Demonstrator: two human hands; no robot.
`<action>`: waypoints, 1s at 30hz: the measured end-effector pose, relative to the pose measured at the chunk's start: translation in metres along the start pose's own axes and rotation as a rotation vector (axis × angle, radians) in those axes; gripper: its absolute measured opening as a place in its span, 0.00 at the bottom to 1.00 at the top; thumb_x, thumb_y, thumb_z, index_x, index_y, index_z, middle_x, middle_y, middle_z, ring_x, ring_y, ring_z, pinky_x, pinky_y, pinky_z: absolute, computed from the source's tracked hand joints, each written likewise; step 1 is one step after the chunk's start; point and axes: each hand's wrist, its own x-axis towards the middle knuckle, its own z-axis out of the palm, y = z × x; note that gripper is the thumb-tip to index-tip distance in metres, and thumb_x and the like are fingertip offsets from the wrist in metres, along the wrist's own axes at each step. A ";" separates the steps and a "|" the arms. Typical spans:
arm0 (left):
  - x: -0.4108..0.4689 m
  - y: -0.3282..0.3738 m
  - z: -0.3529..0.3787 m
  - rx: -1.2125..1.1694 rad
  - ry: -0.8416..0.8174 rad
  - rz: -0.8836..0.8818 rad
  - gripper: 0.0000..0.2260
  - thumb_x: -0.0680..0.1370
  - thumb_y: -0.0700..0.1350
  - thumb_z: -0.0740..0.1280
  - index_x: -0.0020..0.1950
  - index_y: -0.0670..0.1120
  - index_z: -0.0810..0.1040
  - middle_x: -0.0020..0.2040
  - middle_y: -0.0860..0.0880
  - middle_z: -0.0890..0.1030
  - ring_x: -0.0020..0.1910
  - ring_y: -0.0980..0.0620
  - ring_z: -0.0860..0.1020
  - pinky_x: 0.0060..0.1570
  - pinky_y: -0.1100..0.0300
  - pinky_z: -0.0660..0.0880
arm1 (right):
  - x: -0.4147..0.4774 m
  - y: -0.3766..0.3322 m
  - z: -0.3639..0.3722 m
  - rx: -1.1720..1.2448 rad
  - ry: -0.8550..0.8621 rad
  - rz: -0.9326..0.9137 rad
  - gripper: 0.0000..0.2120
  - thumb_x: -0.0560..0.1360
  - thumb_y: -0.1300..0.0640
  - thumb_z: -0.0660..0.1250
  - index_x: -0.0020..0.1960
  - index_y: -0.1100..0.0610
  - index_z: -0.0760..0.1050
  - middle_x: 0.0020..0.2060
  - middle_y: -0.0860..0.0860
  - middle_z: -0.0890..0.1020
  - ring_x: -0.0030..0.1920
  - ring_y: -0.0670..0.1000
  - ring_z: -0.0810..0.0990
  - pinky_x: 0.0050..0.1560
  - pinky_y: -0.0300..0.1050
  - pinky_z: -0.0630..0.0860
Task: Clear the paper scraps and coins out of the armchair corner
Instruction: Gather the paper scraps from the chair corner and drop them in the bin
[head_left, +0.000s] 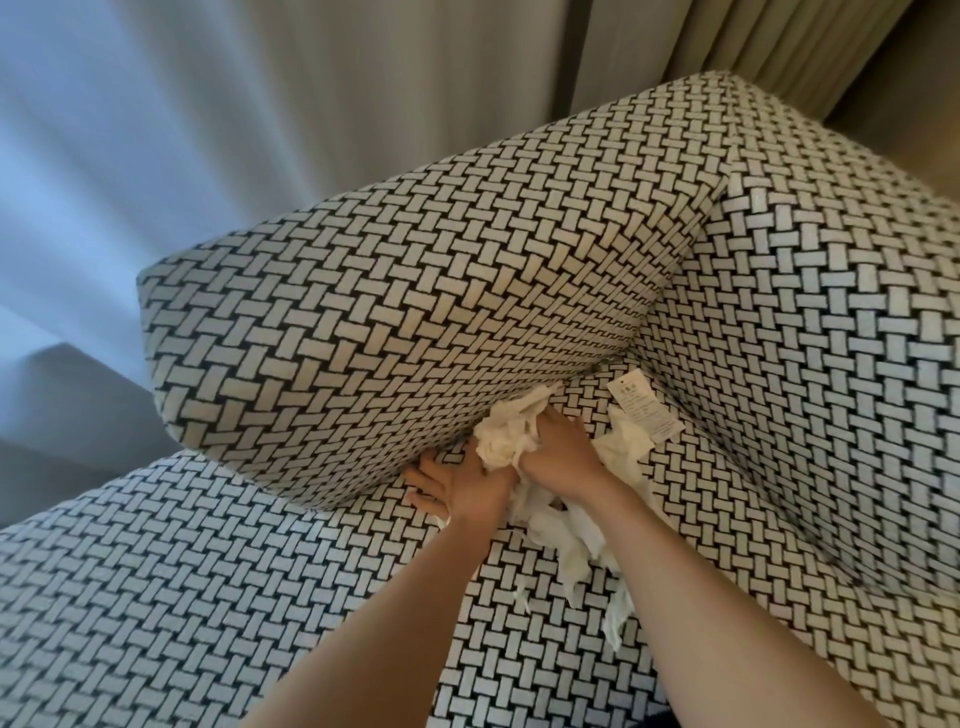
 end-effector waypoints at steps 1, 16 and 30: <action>-0.003 -0.002 -0.002 0.007 -0.003 0.021 0.25 0.76 0.56 0.62 0.73 0.60 0.61 0.76 0.41 0.41 0.73 0.39 0.31 0.69 0.45 0.31 | -0.003 -0.001 0.000 0.013 0.012 -0.007 0.27 0.74 0.54 0.61 0.72 0.52 0.64 0.70 0.52 0.67 0.70 0.54 0.63 0.74 0.58 0.50; -0.008 0.019 -0.013 -0.523 -0.324 0.325 0.24 0.62 0.41 0.70 0.56 0.54 0.73 0.57 0.49 0.79 0.58 0.49 0.77 0.60 0.48 0.74 | -0.041 0.014 -0.027 0.536 0.123 0.097 0.28 0.71 0.63 0.69 0.68 0.54 0.66 0.56 0.47 0.75 0.56 0.46 0.73 0.54 0.40 0.69; -0.010 0.041 -0.003 -0.088 -0.346 0.436 0.35 0.65 0.53 0.63 0.72 0.49 0.63 0.70 0.47 0.66 0.71 0.45 0.56 0.70 0.48 0.56 | -0.040 0.033 -0.012 0.652 0.144 0.109 0.30 0.71 0.67 0.66 0.67 0.47 0.63 0.54 0.44 0.75 0.56 0.45 0.73 0.51 0.39 0.73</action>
